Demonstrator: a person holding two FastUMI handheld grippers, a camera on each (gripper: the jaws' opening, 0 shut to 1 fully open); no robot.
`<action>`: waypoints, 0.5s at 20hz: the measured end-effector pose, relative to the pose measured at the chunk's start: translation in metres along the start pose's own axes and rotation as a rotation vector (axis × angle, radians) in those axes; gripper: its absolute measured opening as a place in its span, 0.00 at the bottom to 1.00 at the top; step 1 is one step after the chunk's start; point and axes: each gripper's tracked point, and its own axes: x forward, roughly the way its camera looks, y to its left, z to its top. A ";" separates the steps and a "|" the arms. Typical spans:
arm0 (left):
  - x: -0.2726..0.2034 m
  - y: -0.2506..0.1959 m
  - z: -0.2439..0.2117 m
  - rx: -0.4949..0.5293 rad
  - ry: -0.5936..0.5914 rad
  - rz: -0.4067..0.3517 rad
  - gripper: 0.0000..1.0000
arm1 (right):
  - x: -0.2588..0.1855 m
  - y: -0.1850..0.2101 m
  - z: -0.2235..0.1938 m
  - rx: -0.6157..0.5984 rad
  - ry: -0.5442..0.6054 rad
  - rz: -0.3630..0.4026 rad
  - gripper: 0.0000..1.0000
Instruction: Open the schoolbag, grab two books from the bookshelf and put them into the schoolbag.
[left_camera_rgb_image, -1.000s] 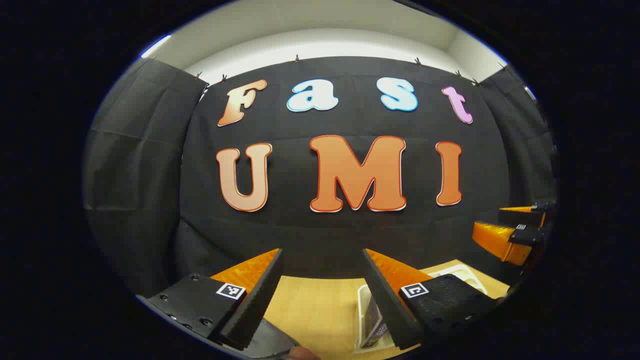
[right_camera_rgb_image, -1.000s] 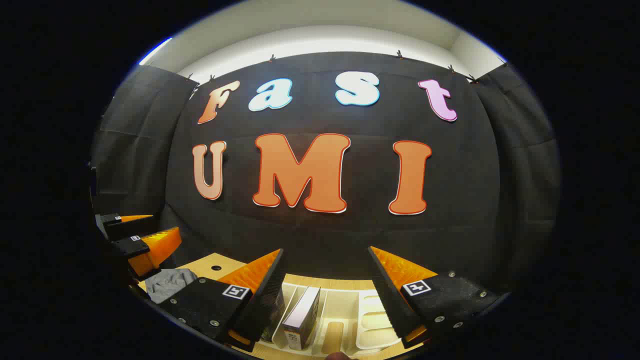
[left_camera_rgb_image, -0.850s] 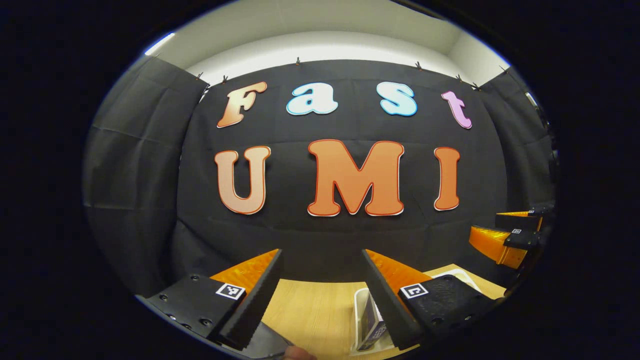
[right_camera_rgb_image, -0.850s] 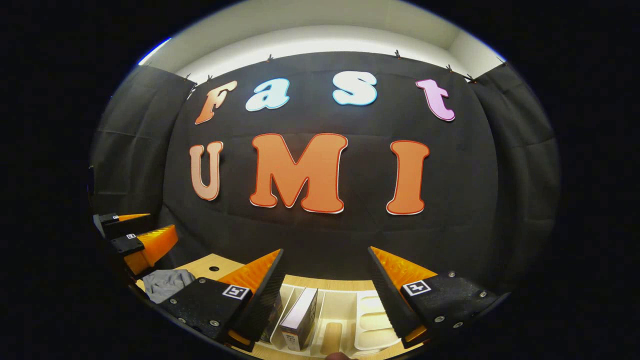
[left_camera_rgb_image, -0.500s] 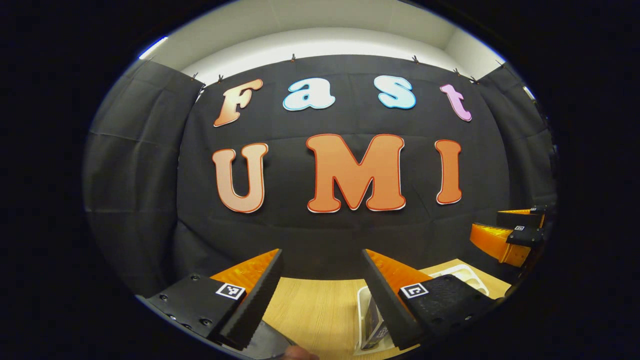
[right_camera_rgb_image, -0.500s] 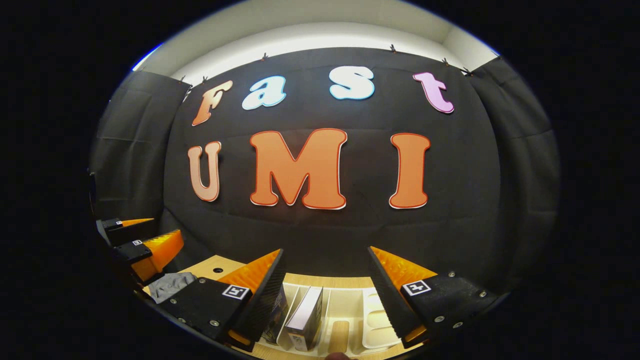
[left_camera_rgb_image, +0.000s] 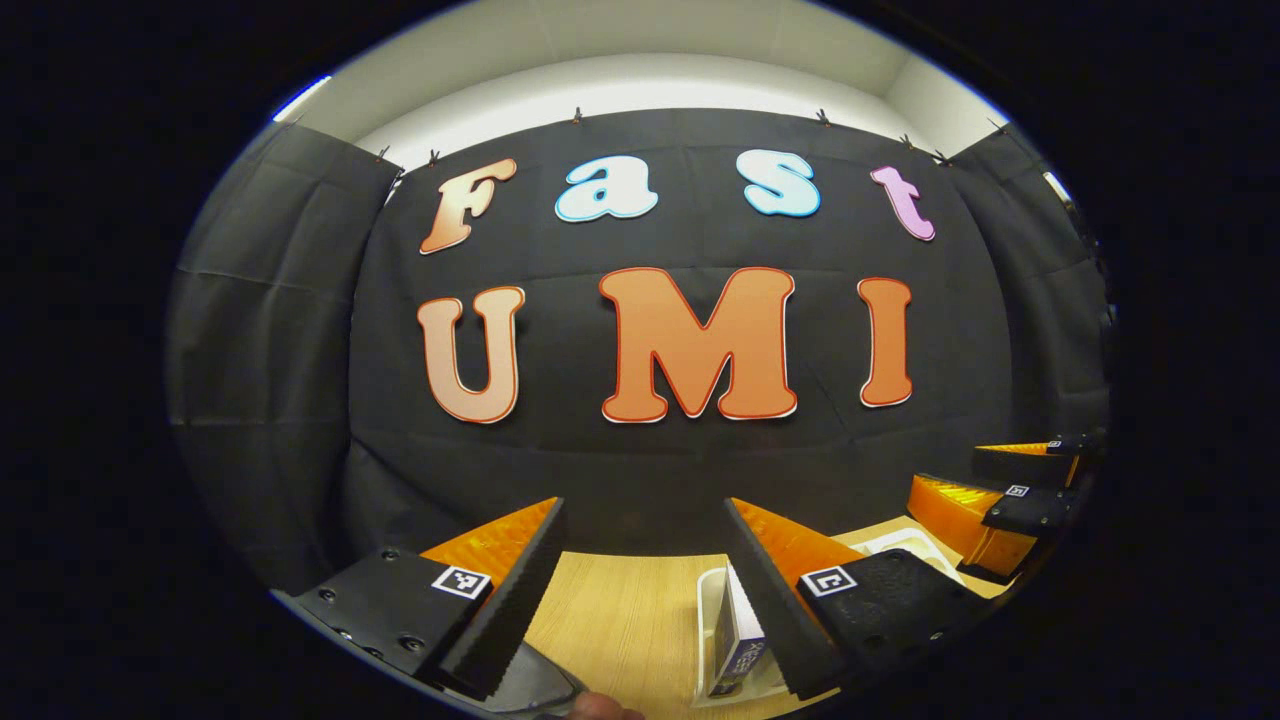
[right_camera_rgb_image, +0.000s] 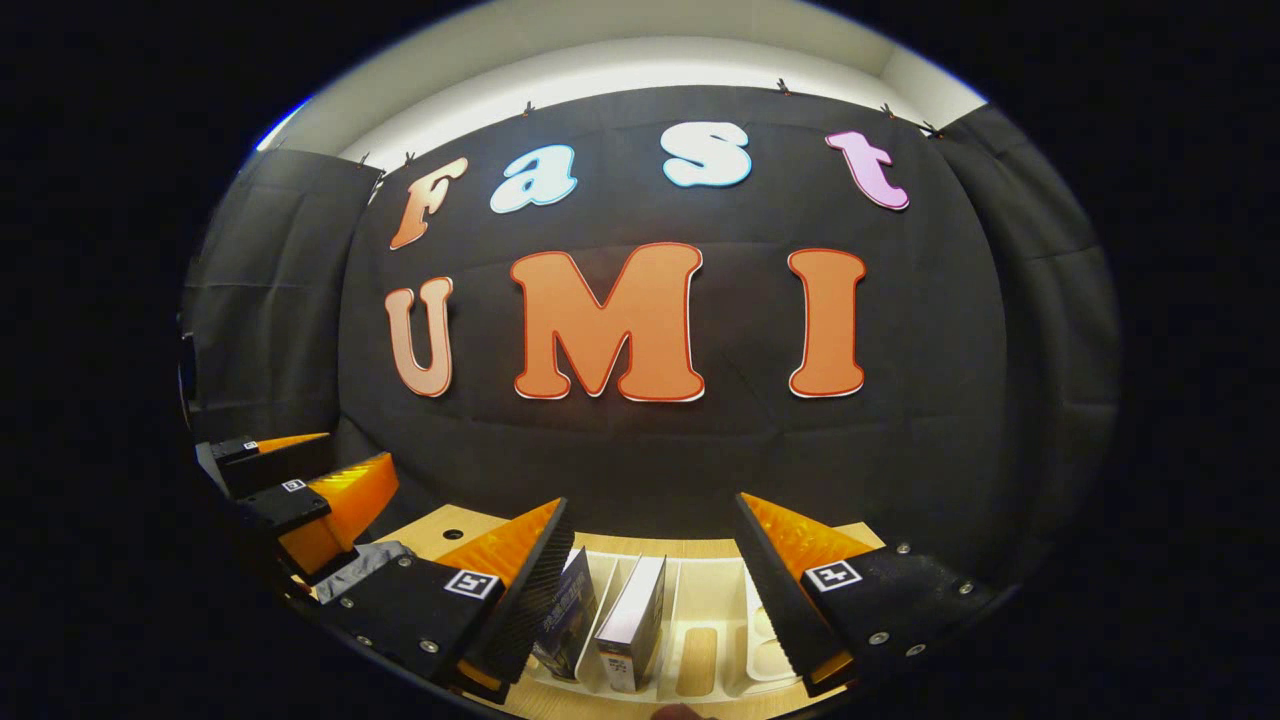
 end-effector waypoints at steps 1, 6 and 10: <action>0.000 0.001 0.000 0.004 -0.003 -0.001 0.96 | -0.001 -0.001 0.000 -0.001 0.001 -0.001 0.95; -0.003 0.014 -0.006 0.032 0.003 0.030 0.96 | -0.006 -0.014 0.003 -0.032 -0.008 -0.017 0.95; -0.012 0.025 -0.024 0.139 0.041 0.063 0.96 | -0.010 -0.040 0.001 -0.066 -0.018 -0.055 0.95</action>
